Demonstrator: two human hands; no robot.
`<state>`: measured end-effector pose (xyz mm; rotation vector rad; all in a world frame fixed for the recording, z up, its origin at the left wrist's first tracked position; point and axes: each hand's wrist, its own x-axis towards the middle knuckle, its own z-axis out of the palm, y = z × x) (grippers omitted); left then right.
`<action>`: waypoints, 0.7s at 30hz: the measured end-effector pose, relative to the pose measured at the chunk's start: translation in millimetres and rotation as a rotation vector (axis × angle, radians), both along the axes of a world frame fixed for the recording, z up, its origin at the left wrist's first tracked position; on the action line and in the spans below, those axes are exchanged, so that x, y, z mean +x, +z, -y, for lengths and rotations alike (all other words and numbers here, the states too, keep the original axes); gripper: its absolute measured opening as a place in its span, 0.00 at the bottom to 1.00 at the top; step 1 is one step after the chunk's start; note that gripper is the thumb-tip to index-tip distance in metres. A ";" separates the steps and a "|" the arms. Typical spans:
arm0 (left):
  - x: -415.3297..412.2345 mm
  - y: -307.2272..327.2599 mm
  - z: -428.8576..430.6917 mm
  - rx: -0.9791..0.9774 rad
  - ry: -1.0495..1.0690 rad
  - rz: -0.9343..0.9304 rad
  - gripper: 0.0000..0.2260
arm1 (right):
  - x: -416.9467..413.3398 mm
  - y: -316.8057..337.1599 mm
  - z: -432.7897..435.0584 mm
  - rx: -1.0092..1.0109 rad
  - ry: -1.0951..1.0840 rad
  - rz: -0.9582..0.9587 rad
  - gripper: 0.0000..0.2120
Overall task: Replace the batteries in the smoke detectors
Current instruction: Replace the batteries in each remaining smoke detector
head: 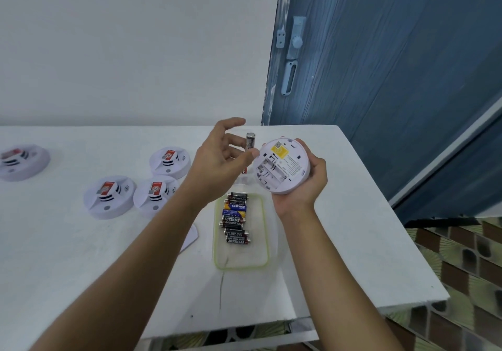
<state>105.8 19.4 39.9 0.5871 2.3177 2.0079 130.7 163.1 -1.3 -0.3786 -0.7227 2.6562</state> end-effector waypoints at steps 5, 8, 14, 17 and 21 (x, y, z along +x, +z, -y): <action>7.0 -5.7 9.1 -0.146 -0.040 -0.078 0.05 | 2.0 3.0 6.9 0.017 0.017 0.016 0.15; 11.3 -6.0 12.2 -0.301 -0.058 -0.185 0.07 | 2.6 3.6 10.7 0.015 0.038 0.034 0.15; 17.5 -7.3 6.8 -0.127 0.010 -0.041 0.11 | 7.6 12.0 22.3 -0.021 0.086 0.022 0.15; 19.4 -8.1 4.2 0.012 0.112 0.036 0.12 | 11.2 18.4 27.9 -0.035 0.099 0.001 0.14; 24.5 -12.7 0.9 0.021 0.198 0.008 0.09 | 12.6 20.2 34.4 -0.054 0.097 -0.015 0.14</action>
